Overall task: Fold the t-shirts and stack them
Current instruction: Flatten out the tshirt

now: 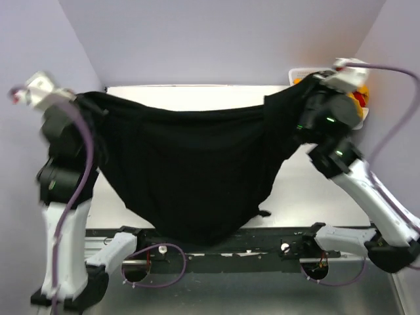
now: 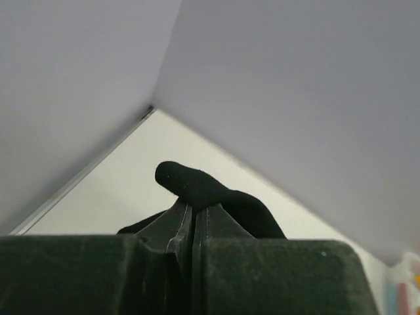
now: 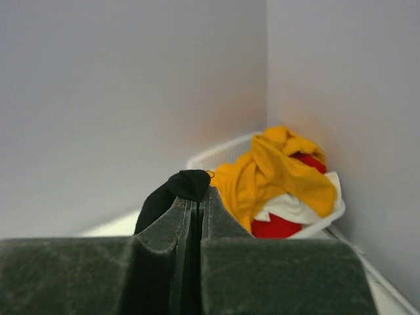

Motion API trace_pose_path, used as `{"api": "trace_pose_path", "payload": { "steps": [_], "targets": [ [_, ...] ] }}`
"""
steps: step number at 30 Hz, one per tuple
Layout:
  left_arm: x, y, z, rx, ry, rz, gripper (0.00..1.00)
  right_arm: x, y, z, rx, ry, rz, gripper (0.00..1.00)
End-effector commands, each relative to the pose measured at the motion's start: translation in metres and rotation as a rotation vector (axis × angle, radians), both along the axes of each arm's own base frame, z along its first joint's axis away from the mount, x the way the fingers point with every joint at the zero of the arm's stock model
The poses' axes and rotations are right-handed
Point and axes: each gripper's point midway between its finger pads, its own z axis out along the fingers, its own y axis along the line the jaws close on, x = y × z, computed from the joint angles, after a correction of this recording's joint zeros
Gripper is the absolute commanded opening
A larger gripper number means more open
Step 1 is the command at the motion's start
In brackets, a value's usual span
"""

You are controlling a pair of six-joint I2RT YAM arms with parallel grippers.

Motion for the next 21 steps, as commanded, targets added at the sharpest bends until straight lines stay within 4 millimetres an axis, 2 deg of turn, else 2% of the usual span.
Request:
{"api": "trace_pose_path", "payload": {
  "steps": [1,2,3,4,5,6,7,8,9,10,11,13,16,17,21],
  "targets": [
    [0.106,0.008,-0.118,0.003,0.376,0.045,0.05,0.062,0.011,-0.091,-0.148,0.205,-0.13,0.01],
    [0.125,0.008,-0.148,-0.01,0.448,0.032,0.12,0.078,0.01,-0.117,-0.152,0.252,-0.131,0.01],
    [0.141,0.008,-0.169,-0.017,0.495,0.018,0.2,0.096,0.015,-0.146,-0.163,0.306,-0.103,0.01],
    [0.155,0.008,-0.19,-0.027,0.541,0.008,0.35,0.115,0.019,-0.177,-0.147,0.351,-0.057,0.01],
    [0.174,0.005,-0.213,-0.029,0.588,-0.014,0.45,0.132,0.024,-0.208,-0.129,0.402,-0.011,0.02],
    [0.188,0.011,-0.234,-0.043,0.642,-0.014,0.63,0.149,0.028,-0.237,-0.105,0.448,0.056,0.07],
    [0.198,0.011,-0.249,-0.065,0.695,-0.02,0.78,0.166,0.034,-0.266,-0.095,0.502,0.107,0.17],
    [0.209,0.009,-0.263,-0.081,0.752,-0.032,0.88,0.177,0.033,-0.288,-0.064,0.551,0.123,0.3],
    [0.211,0.008,-0.274,-0.098,0.82,-0.027,0.97,0.186,0.031,-0.31,-0.059,0.605,0.106,0.52],
    [0.214,0.007,-0.284,-0.109,0.873,-0.026,0.99,0.192,0.027,-0.321,-0.052,0.636,0.064,0.89],
    [0.217,0.004,-0.29,-0.117,0.897,-0.032,0.99,0.194,0.022,-0.329,-0.055,0.666,0.018,1.0],
    [0.217,-0.006,-0.294,-0.121,0.893,-0.067,0.99,0.197,0.019,-0.335,-0.067,0.688,-0.011,1.0],
    [0.206,-0.025,-0.297,-0.149,0.831,-0.161,0.99,0.192,0.027,-0.335,-0.036,0.686,0.05,1.0],
    [0.197,-0.046,-0.3,-0.15,0.823,-0.225,0.99,0.188,0.033,-0.337,-0.023,0.693,0.093,1.0],
    [0.165,-0.089,-0.31,-0.161,0.773,-0.379,0.99,0.159,0.059,-0.341,0.048,0.72,0.302,1.0]
  ]
}}
